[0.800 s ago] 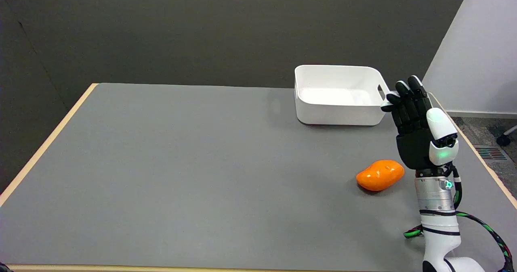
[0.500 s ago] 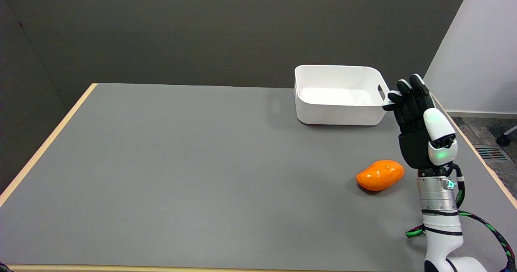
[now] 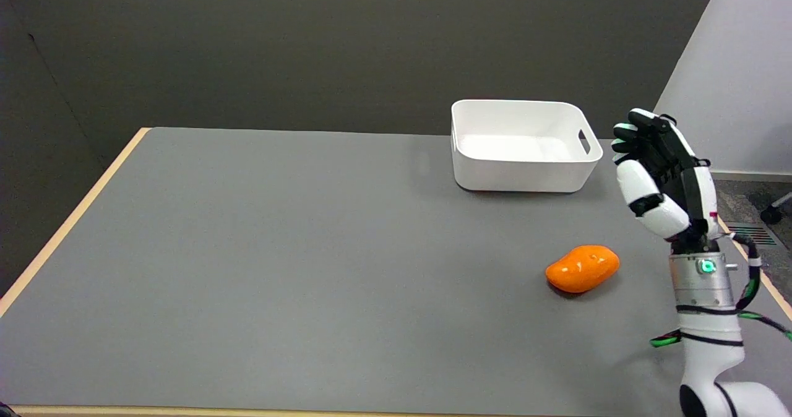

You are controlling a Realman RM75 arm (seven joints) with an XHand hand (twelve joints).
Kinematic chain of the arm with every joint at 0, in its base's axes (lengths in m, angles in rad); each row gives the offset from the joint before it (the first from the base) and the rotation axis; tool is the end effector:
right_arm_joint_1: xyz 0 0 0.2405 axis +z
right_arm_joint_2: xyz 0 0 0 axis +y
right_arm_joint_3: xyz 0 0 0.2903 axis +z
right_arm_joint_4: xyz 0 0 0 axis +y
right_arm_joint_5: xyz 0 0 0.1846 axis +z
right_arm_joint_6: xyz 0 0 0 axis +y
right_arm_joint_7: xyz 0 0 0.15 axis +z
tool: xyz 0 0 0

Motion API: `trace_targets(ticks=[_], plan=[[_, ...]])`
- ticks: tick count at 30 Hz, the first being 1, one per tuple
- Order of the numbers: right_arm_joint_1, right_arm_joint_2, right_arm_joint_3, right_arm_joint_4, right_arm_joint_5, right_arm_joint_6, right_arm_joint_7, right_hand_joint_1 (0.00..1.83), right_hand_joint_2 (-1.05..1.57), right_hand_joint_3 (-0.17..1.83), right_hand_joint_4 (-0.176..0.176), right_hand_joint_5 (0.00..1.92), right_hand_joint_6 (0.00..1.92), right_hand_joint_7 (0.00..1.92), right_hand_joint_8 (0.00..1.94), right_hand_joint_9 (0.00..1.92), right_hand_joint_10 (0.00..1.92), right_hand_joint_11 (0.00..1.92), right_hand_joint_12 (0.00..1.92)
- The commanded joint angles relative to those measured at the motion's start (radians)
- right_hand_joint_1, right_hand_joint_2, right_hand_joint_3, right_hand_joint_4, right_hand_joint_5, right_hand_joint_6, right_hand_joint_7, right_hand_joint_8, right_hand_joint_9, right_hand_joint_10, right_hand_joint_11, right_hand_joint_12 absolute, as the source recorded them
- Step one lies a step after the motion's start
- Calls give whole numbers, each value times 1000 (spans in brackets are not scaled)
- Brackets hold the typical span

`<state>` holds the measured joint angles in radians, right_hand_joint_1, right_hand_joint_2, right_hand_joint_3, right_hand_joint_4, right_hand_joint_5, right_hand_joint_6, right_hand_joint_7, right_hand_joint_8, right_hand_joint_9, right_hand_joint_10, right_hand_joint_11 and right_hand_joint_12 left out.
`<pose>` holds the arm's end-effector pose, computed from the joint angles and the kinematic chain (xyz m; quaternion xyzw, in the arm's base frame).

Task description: Pick up mango.

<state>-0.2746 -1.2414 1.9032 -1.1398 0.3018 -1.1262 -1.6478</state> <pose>-0.2802 -0.1827 0.4526 0.5786 -0.1641 0.6098 0.5162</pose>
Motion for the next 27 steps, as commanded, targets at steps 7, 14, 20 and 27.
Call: trace_targets(ticks=[7, 14, 20, 27], plan=[[-209, 94, 356, -288, -481, 444, -194, 725, 623, 905, -21, 330, 615, 521, 667, 444, 1165, 423, 1693], [-350, -16, 540, -362, -477, 294, -126, 683, 608, 900, 11, 342, 637, 544, 661, 461, 1152, 433, 1691], [-419, -122, 642, -468, -475, 158, -65, 655, 600, 893, 35, 364, 677, 569, 683, 481, 1153, 439, 1688], [-476, -130, 652, -484, -474, -21, 40, 615, 599, 880, 44, 363, 677, 564, 669, 473, 1135, 421, 1666]])
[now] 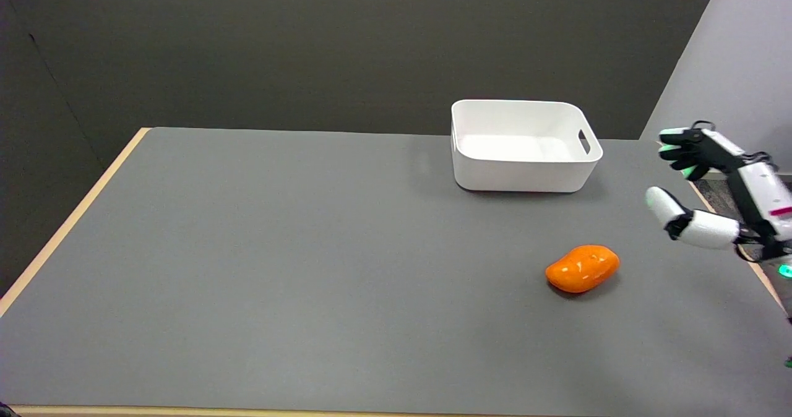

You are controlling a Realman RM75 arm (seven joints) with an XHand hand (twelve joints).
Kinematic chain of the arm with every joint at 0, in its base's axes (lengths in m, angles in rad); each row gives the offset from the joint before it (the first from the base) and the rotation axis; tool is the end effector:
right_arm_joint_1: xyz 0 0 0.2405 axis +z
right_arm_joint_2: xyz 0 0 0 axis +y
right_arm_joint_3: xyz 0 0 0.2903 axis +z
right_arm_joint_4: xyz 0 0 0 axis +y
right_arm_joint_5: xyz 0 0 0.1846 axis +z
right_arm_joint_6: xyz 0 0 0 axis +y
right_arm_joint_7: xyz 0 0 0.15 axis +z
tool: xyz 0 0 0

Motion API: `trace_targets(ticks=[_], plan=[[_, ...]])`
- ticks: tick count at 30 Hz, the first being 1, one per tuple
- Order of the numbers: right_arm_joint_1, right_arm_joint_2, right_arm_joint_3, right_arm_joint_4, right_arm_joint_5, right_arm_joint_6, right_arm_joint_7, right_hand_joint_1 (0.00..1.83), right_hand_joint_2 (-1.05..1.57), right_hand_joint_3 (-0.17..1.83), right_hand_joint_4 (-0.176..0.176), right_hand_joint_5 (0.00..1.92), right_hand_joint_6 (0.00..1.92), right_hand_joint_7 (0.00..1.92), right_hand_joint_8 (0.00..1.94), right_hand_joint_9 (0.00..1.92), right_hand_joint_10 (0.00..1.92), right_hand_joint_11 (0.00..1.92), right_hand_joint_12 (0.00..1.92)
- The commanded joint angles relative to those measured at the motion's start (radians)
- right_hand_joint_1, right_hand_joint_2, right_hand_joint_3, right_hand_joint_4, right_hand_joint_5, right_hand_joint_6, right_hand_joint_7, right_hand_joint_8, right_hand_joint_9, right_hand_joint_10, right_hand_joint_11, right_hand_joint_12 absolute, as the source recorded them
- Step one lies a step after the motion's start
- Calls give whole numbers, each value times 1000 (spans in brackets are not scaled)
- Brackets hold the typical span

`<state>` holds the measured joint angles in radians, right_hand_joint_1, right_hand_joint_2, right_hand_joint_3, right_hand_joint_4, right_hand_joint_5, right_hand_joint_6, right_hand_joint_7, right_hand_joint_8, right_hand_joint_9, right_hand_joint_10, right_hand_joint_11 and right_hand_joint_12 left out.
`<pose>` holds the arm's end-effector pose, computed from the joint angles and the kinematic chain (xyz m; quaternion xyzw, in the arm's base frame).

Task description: Pick up mango.

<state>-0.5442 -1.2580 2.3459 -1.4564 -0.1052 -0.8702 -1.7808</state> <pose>-0.2311 -0.1142 0.4914 0.6233 -0.0394 0.3457 0.7003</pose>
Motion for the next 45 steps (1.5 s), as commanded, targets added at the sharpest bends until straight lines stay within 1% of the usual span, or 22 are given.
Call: trace_targets(ticks=[1, 4, 7, 9, 11, 14, 17, 18, 22, 27, 31, 35, 38, 42, 45], plan=[[-212, -114, 200, -170, -69, -288, 173, 612, 601, 872, 43, 359, 668, 555, 653, 461, 1122, 408, 1657], [-217, -115, 168, -166, -86, -326, 170, 606, 606, 861, 42, 352, 653, 541, 633, 445, 1105, 390, 1644], [-201, -114, 114, -127, -139, -344, 166, 605, 587, 900, 35, 340, 648, 518, 631, 441, 1072, 371, 1641], [-172, -99, 76, -63, -205, -352, 163, 601, 588, 902, 35, 339, 646, 515, 629, 440, 1069, 367, 1637], [-129, -89, 66, 14, -250, -366, 157, 601, 592, 893, 35, 338, 640, 512, 620, 431, 1074, 363, 1628], [-52, -81, 86, 126, -309, -418, 156, 600, 599, 875, 36, 330, 620, 501, 596, 401, 1070, 350, 1604], [-35, -73, 97, 170, -375, -431, 127, 599, 595, 876, 34, 322, 607, 486, 578, 372, 1042, 321, 1574], [-34, -72, 97, 173, -392, -429, 107, 599, 595, 876, 34, 322, 606, 485, 577, 370, 1041, 319, 1573], [-28, -62, 102, 177, -538, -411, 27, 597, 591, 873, 28, 316, 595, 468, 567, 351, 1027, 300, 1555], [-32, -31, 96, 177, -684, -331, 14, 594, 589, 867, 17, 309, 585, 440, 553, 325, 1005, 276, 1527], [-32, -8, 85, 178, -769, -280, 14, 590, 586, 860, -9, 259, 529, 362, 514, 262, 937, 224, 1464], [-16, 14, 79, 174, -796, -269, 14, 581, 584, 855, -26, 211, 468, 280, 457, 188, 861, 152, 1380], [1, 45, 108, 149, -787, -267, 14, 571, 584, 848, -33, 189, 440, 238, 418, 144, 812, 104, 1326], [8, 109, 141, 69, -796, -211, 25, 561, 584, 847, -36, 178, 425, 222, 398, 130, 796, 86, 1305], [11, 165, 122, 70, -804, -179, 46, 557, 584, 845, -37, 172, 417, 216, 392, 125, 790, 82, 1300]])
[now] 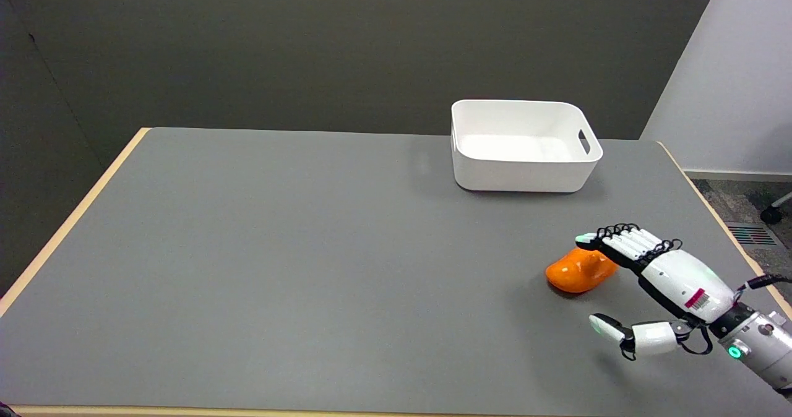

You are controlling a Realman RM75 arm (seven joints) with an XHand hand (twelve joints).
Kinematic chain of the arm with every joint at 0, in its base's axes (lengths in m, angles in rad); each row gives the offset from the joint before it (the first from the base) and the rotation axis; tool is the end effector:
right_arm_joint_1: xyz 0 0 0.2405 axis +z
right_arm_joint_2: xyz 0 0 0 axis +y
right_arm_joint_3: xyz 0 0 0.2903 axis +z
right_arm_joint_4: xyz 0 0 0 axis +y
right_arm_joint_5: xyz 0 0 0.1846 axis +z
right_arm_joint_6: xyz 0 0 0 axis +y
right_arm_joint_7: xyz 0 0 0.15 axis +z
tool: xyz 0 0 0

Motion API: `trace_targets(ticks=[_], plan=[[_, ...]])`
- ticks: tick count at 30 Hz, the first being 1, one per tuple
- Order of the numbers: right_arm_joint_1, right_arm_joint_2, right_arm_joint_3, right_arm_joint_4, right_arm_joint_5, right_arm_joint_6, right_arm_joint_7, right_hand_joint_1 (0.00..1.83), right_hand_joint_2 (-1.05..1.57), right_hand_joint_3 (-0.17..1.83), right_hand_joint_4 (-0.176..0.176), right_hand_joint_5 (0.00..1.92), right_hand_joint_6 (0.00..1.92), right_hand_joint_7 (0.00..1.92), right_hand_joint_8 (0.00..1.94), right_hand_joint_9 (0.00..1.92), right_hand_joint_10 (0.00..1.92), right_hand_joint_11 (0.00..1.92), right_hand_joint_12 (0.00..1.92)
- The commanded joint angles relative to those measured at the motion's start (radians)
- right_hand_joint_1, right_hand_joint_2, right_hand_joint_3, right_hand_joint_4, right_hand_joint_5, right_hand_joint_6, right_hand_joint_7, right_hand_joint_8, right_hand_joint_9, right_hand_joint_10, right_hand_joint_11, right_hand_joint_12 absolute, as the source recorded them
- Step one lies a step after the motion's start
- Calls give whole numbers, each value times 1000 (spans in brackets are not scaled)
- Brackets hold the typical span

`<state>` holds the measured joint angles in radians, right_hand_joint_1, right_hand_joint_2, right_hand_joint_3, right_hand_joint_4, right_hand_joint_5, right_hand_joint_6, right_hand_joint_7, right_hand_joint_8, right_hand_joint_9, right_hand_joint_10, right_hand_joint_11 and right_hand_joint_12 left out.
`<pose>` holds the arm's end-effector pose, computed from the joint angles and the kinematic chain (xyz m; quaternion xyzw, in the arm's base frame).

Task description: Pick up mango.

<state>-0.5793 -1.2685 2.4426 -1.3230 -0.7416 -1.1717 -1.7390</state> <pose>-0.2967 -0.0915 0.4482 0.7545 -0.0848 0.0738 0.6466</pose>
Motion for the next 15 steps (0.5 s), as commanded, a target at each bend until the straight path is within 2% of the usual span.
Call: trace_targets(ticks=[1, 15], plan=[[54, 189, 16, -57, -172, 129, 5, 551, 583, 844, -38, 165, 409, 209, 386, 122, 786, 80, 1298], [172, 333, -204, 126, -257, 156, 18, 530, 581, 843, -38, 151, 391, 197, 367, 115, 774, 79, 1296]])
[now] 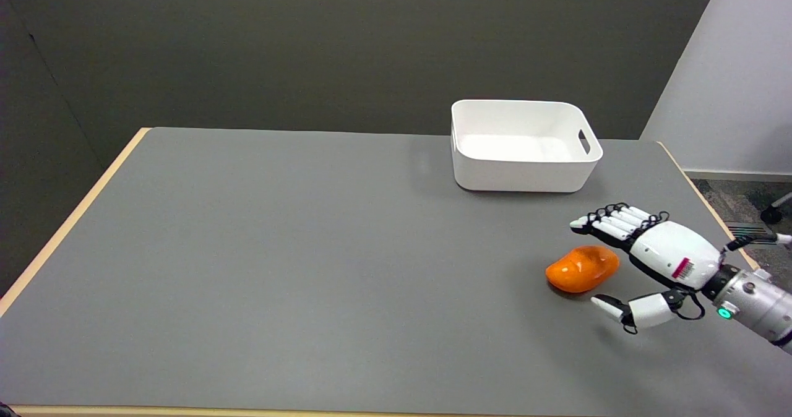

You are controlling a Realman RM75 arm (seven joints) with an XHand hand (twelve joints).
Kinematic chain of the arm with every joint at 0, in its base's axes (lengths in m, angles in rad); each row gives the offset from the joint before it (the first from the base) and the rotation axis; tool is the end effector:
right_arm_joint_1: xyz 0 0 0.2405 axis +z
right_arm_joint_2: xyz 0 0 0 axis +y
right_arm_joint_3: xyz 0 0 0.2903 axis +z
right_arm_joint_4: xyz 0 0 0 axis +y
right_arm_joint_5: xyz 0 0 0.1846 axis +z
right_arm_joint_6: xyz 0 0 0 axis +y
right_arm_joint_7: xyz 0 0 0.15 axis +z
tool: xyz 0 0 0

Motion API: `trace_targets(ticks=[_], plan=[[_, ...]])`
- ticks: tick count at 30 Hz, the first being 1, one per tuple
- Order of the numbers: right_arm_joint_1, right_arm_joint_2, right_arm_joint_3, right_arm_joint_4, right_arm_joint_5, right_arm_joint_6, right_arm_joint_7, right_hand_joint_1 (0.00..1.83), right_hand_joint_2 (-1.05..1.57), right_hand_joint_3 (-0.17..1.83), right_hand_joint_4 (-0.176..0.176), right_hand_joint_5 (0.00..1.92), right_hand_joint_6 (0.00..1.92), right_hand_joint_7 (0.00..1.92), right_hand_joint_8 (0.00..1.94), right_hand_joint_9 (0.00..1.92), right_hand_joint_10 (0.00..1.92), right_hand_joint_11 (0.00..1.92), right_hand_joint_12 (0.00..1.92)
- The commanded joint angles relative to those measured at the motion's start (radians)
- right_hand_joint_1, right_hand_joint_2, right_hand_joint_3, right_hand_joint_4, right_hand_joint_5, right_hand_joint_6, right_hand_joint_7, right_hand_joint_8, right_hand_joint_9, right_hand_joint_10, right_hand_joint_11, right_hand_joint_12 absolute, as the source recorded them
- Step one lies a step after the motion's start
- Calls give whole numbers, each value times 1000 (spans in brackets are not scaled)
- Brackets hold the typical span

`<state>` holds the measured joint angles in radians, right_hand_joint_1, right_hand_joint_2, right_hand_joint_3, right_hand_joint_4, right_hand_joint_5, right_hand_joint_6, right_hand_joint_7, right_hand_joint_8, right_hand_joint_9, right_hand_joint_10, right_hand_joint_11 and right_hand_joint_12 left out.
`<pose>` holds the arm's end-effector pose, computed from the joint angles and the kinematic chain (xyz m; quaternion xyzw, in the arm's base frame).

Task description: Pick up mango.

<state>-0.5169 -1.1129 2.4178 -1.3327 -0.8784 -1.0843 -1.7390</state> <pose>-0.2834 -0.1307 0.4782 0.7743 -0.0449 -0.0322 0.6304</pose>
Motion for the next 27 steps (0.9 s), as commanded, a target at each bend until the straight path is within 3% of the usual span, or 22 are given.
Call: trace_targets(ticks=[1, 21, 23, 25, 27], plan=[[120, 187, -191, 154, -122, 69, 18, 530, 582, 843, -38, 151, 391, 197, 366, 115, 775, 79, 1296], [226, 308, -306, 339, -122, 48, -3, 542, 594, 846, -36, 196, 425, 252, 386, 166, 812, 99, 1312], [226, 311, -307, 343, -86, 34, -4, 645, 638, 871, -44, 262, 527, 387, 502, 321, 961, 208, 1415], [223, 311, -299, 351, -31, 1, -4, 799, 726, 880, -62, 366, 932, 531, 1050, 576, 1277, 327, 1757], [216, 310, -292, 354, 10, -24, -4, 851, 760, 867, -87, 405, 1107, 605, 1290, 724, 1404, 308, 1895]])
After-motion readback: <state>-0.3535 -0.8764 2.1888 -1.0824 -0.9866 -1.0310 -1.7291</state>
